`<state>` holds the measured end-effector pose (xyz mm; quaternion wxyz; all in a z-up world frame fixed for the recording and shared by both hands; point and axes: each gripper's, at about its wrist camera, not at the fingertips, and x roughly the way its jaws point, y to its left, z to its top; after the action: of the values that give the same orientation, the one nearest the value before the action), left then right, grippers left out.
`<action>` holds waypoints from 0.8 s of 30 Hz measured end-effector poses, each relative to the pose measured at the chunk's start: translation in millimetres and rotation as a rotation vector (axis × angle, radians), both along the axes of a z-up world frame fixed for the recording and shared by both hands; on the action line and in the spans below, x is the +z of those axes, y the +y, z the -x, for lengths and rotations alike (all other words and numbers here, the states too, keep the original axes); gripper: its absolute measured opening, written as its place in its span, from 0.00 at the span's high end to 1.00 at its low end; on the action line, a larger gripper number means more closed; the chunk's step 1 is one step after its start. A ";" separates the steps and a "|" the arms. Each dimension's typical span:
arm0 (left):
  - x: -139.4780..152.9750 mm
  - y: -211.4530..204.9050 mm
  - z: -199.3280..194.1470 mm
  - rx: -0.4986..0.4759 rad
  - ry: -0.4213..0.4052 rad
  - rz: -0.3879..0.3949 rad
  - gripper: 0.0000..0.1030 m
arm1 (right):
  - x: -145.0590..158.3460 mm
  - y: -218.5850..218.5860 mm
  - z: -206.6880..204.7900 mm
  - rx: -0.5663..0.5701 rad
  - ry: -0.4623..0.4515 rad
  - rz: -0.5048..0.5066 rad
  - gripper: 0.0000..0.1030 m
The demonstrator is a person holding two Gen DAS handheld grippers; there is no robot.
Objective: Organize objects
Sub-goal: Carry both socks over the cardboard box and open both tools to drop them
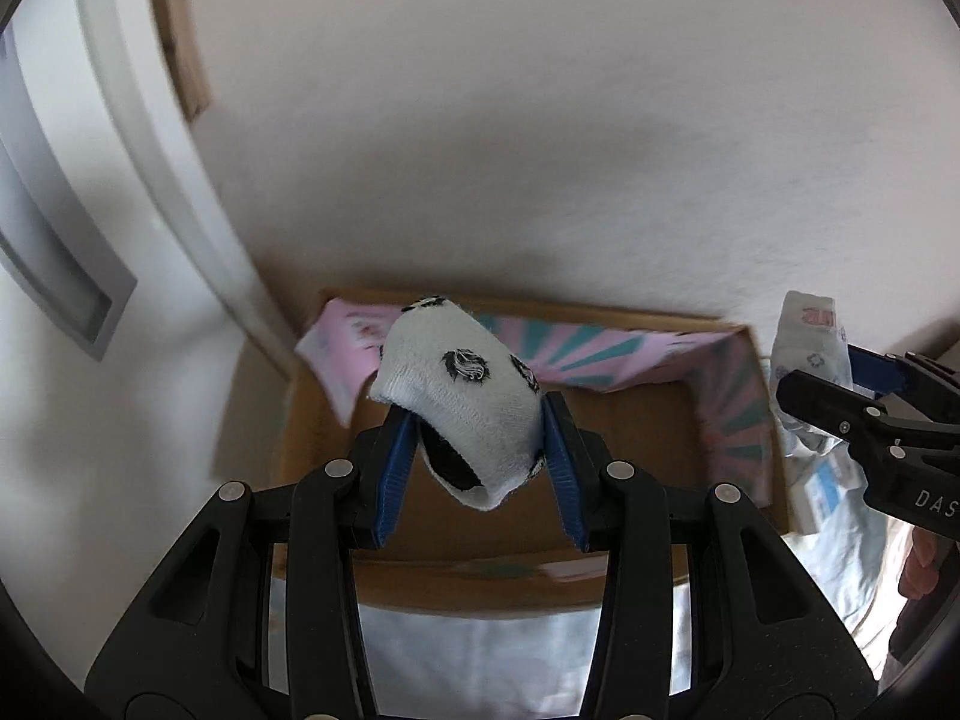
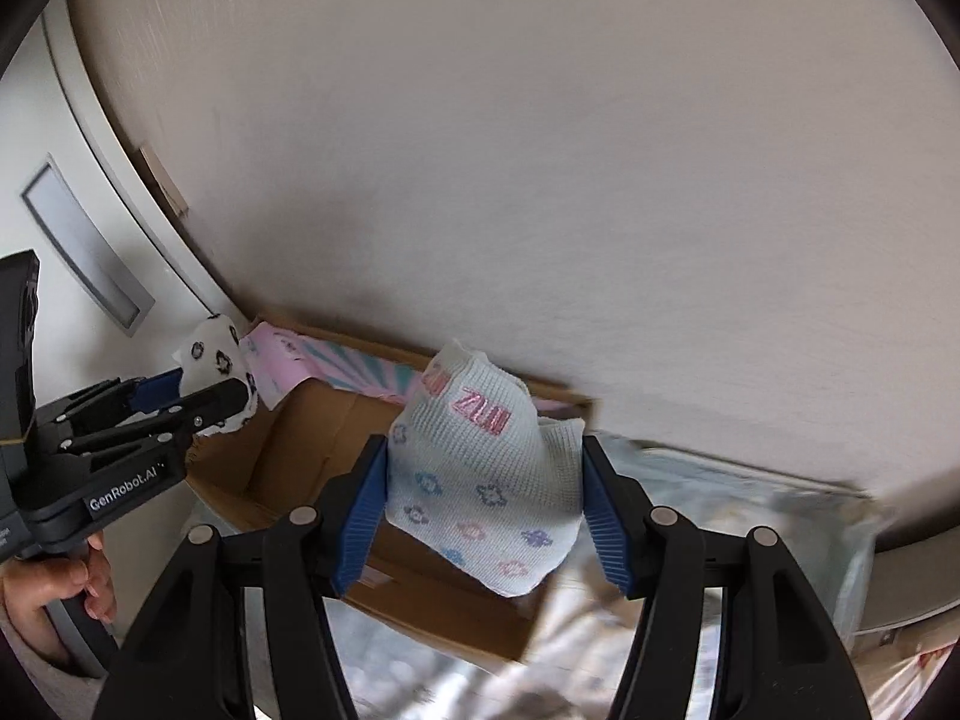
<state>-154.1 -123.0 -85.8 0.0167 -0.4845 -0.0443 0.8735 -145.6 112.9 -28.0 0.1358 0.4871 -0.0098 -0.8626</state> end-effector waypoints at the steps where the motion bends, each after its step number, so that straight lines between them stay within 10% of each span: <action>1: -5.8 -6.5 1.8 0.001 -0.011 0.000 0.63 | -6.8 -9.0 4.3 0.004 -0.016 0.001 0.45; 9: -59.9 -27.0 4.5 -0.042 -0.106 -0.009 0.63 | -54.0 -37.9 15.1 -0.003 -0.116 0.000 0.45; 21: -62.7 -23.1 3.0 -0.105 -0.105 0.021 0.63 | -68.6 -41.7 18.6 -0.040 -0.157 -0.028 0.44; 24: -57.3 -19.6 6.7 -0.119 -0.096 0.079 0.48 | -66.0 -41.8 18.9 -0.036 -0.164 -0.040 0.42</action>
<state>-160.8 -142.5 -143.2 0.0474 -0.5278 0.0182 0.8478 -164.5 71.1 -94.0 0.1094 0.5586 -0.0126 -0.8221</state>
